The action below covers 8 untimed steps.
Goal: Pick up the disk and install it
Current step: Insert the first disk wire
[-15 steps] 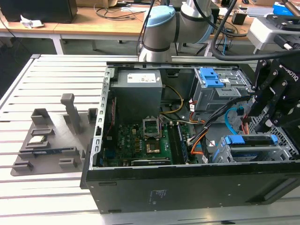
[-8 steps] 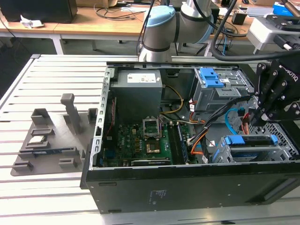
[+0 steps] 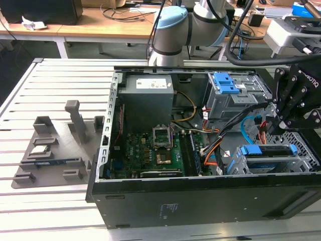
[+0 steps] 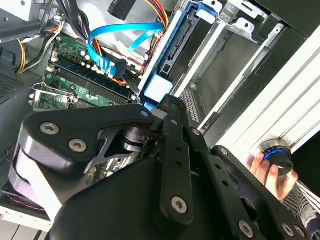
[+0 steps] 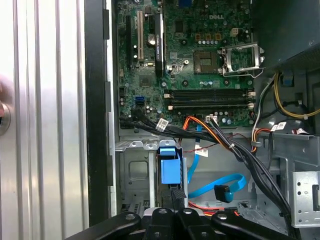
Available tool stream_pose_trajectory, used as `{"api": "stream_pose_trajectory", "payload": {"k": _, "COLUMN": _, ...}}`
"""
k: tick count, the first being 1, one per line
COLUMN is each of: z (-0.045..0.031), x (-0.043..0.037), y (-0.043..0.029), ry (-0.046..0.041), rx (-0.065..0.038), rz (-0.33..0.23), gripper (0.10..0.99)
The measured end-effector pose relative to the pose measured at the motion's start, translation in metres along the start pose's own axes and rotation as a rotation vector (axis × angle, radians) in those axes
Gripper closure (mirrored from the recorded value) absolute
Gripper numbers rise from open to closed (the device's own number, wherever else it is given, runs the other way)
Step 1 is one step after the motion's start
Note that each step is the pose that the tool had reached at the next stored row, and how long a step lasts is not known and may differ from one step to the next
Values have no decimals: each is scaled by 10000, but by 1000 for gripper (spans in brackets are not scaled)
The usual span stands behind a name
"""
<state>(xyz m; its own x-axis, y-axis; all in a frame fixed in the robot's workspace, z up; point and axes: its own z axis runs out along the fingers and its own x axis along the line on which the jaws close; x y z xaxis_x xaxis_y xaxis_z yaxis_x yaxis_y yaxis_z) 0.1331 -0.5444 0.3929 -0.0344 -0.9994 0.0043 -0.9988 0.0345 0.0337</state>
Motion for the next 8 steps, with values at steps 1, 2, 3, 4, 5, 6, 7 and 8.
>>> {"api": "stream_pose_trajectory", "payload": {"k": 1, "z": 5, "x": -9, "y": -19, "ry": -5, "rx": -1, "rz": 0, "gripper": 980}}
{"api": "stream_pose_trajectory", "payload": {"k": 2, "z": 4, "x": -57, "y": -75, "ry": 11, "rx": -9, "rz": 1, "gripper": 980}}
{"api": "stream_pose_trajectory", "payload": {"k": 3, "z": 7, "x": -104, "y": -120, "ry": 18, "rx": -14, "rz": 2, "gripper": 980}}
{"api": "stream_pose_trajectory", "payload": {"k": 4, "z": 11, "x": -141, "y": -160, "ry": 16, "rx": -19, "rz": 1, "gripper": 980}}
{"api": "stream_pose_trajectory", "payload": {"k": 5, "z": 21, "x": -173, "y": -202, "ry": 19, "rx": -26, "rz": 1, "gripper": 980}}
{"api": "stream_pose_trajectory", "payload": {"k": 6, "z": 45, "x": -209, "y": -239, "ry": 21, "rx": -32, "rz": -1, "gripper": 980}}
{"api": "stream_pose_trajectory", "payload": {"k": 7, "z": 62, "x": -236, "y": -264, "ry": 21, "rx": -34, "rz": 1, "gripper": 980}}
{"api": "stream_pose_trajectory", "payload": {"k": 8, "z": 87, "x": -272, "y": -300, "ry": 22, "rx": -37, "rz": 1, "gripper": 980}}
